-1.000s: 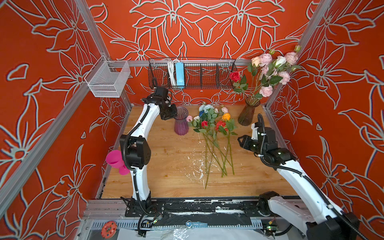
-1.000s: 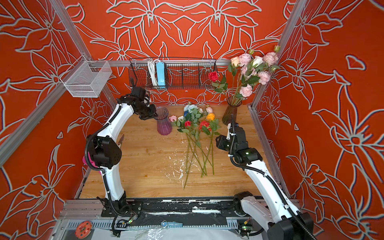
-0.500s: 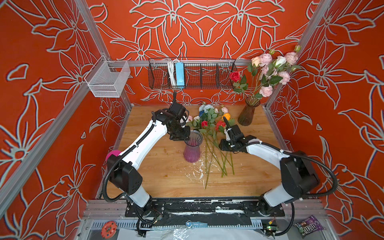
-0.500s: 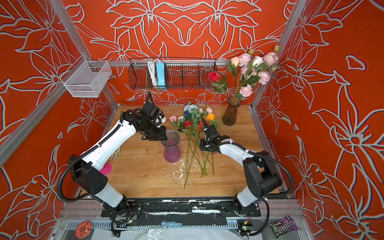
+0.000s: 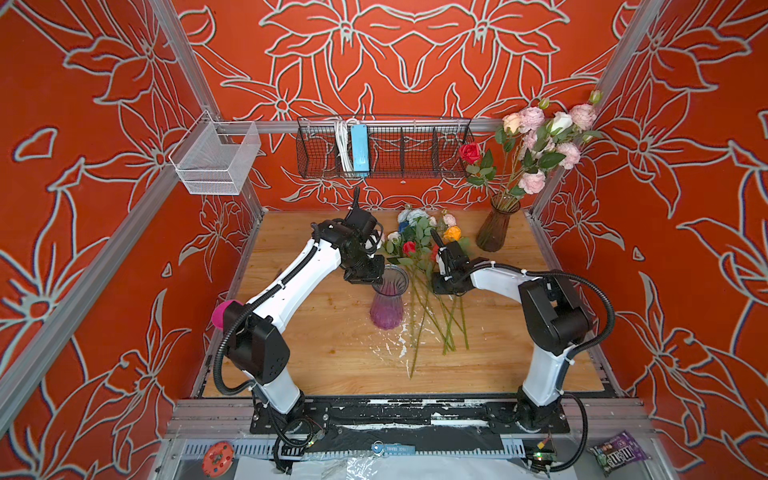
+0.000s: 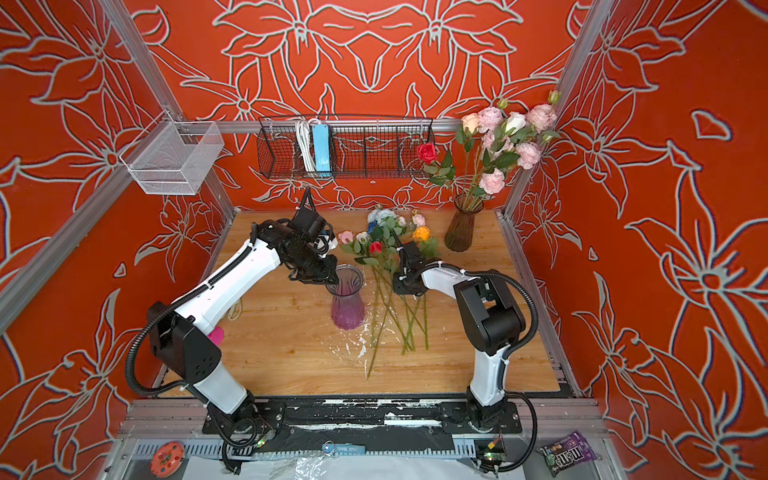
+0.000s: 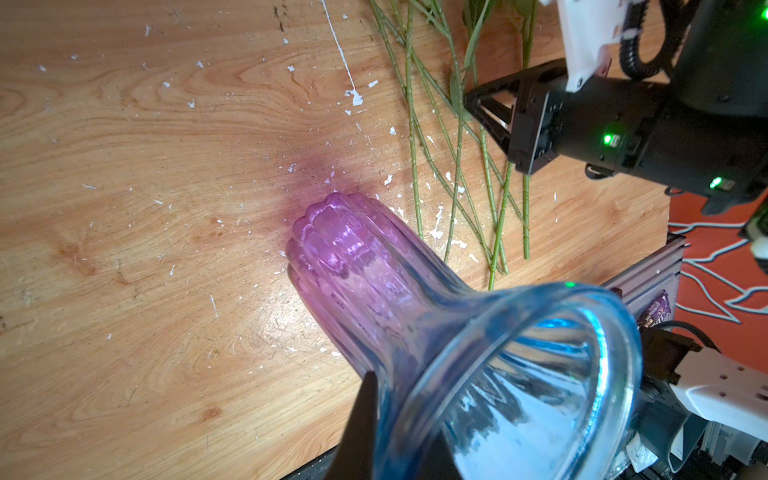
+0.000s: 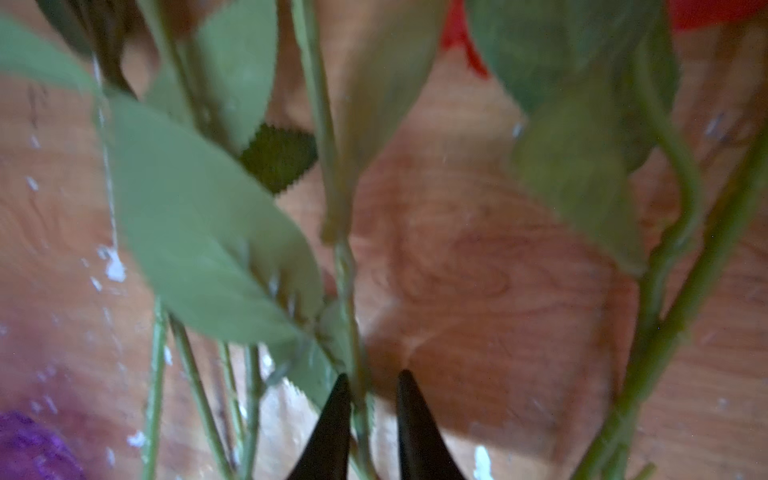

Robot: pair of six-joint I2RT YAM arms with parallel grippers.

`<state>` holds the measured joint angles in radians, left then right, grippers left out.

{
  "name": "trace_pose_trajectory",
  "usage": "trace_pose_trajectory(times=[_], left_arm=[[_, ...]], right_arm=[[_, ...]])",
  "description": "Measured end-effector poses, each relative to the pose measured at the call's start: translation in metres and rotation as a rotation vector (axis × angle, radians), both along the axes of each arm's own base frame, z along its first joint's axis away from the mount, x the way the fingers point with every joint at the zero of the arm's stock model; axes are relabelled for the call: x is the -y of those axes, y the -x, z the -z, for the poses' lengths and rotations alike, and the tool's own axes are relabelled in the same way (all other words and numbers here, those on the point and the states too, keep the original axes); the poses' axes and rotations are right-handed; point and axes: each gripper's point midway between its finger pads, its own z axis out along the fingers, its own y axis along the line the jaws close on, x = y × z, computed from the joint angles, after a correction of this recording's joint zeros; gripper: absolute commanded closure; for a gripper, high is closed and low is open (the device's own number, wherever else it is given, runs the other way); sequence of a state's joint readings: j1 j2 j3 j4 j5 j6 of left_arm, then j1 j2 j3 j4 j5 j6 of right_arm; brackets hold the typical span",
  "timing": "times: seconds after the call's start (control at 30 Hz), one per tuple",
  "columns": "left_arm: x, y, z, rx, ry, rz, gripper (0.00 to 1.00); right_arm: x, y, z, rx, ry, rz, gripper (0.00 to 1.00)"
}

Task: Arrange the flowers into the vase
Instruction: 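Grasp a red rose stem with the right gripper while the left gripper withdraws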

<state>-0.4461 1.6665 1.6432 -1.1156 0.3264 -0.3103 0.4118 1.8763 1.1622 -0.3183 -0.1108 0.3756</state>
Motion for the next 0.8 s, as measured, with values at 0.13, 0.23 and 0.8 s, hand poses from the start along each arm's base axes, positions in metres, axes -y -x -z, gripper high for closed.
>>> trace_pose_trajectory(times=[0.13,0.23,0.8], left_arm=[[0.001,-0.004,-0.004,0.025,0.004,-0.004,0.66],[0.000,-0.008,-0.012,0.056,0.004,-0.003,0.58],[-0.017,-0.012,-0.081,0.287,0.060,-0.034,0.43]], right_arm=[[0.001,-0.003,0.000,0.003,0.004,-0.007,0.99],[0.003,-0.001,-0.005,0.020,0.001,-0.005,1.00],[0.018,0.001,-0.093,0.219,-0.011,0.023,1.00]])
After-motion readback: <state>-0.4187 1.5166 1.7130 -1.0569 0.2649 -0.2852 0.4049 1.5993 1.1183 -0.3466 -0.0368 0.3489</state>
